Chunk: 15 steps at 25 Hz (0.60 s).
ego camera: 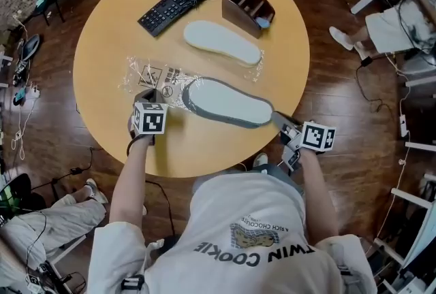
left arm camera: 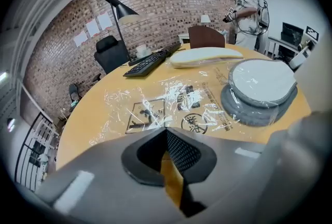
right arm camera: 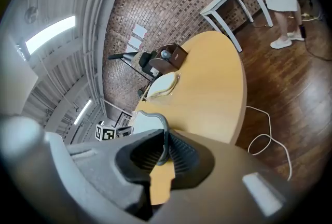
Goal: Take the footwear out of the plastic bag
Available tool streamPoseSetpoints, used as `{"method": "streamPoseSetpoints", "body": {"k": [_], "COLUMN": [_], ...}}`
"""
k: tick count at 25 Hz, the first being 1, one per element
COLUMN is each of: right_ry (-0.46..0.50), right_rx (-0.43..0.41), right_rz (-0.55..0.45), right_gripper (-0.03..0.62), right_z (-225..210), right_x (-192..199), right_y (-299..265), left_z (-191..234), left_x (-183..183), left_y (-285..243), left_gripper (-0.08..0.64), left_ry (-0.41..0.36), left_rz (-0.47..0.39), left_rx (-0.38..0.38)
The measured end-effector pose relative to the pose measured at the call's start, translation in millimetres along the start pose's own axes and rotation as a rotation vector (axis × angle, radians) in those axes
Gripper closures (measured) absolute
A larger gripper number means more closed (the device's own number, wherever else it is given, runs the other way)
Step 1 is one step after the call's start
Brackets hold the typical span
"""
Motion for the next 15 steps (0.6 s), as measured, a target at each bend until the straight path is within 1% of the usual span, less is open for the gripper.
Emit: {"method": "streamPoseSetpoints", "body": {"k": [5, 12, 15], "right_ry": [0.017, 0.010, 0.023], "right_rx": [0.017, 0.004, 0.023], "right_rz": [-0.008, -0.008, -0.013], "right_gripper": [0.561, 0.561, 0.561], "right_z": [-10.8, -21.3, -22.2], "right_x": [-3.8, -8.9, -12.7], "right_y": [17.4, 28.5, 32.7], "left_z": [-2.5, -3.0, -2.1], "left_x": [-0.4, -3.4, -3.7], "left_y": [0.3, -1.6, -1.3], "left_gripper": [0.561, 0.561, 0.561], "left_ry": [0.014, 0.001, 0.014], "left_rz": [0.013, 0.045, 0.048], "left_rx": [-0.021, -0.025, -0.027]}}
Point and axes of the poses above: the fingertips, and each gripper's own axes: y backward along the fingers, z to its left, x out of its underside, the point moved 8 cm from there along y, backward along the fingers, and after that the axes turned 10 degrees about -y, right-handed, at the moved point
